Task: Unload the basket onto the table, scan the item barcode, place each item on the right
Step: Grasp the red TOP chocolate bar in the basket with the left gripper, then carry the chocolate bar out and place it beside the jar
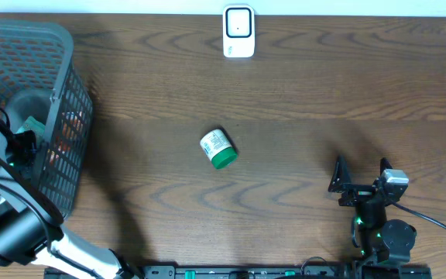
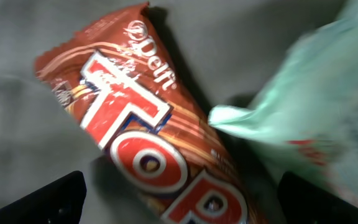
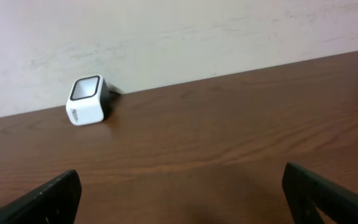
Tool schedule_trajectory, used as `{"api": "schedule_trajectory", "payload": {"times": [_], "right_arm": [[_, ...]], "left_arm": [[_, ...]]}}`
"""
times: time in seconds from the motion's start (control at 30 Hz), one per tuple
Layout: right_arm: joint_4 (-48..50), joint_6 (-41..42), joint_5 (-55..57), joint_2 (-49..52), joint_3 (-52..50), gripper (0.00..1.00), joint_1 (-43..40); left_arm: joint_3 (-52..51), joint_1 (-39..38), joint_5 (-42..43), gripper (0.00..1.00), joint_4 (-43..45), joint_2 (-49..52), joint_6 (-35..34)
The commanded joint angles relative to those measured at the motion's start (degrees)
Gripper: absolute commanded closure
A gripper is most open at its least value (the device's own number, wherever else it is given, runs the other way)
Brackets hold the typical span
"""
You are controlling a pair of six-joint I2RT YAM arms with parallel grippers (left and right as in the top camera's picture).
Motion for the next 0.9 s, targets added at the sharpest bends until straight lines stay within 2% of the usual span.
{"api": "schedule_trajectory", "payload": {"times": [0.0,0.03,0.13,0.2,0.27,0.4,0.53,0.7,0.87], "right_arm": [[-0.1,-0.6,0.3,-0.3,-0.2,0.01,0.4],[-0.1,-0.6,0.3,-0.3,-0.2,0.01,0.4],[-0.1,-0.6,0.3,-0.3,-0.2,0.01,0.4],[-0.1,-0.6,0.3,-0.3,-0.2,0.01,0.4],[-0.1,-0.6,0.3,-0.3,-0.2,0.01,0.4],[-0.1,-0.7,0.3,-0.3,-0.2,0.01,0.4],[-0.1,-0.7,0.3,-0.3,-0.2,0.01,0.4],[-0.1,-0.7,0.3,-0.3,-0.2,0.01,0.4],[-0.1,-0.7,0.3,-0.3,-0.2,0.01,0.4]], "left_arm": [[0.2,0.1,-0.5,0.01,0.9,2.5,-0.5],[0.2,0.1,-0.5,0.02,0.9,3.1,-0.5],[0.2,0.1,-0.5,0.5,0.7,5.1,0.1],[0.2,0.1,-0.5,0.73,-0.1,6.3,0.6],[0.2,0.1,-0.5,0.91,-1.2,6.6,0.6],[0.2,0.2,-0.2,0.92,-2.0,5.8,1.2],[0.5,0.7,3.5,0.92,-2.0,2.1,3.2],[2.3,1.7,10.3,0.92,-2.0,-7.6,5.3],[3.3,2.1,11.3,0.93,-1.3,-20.7,5.3]]}}
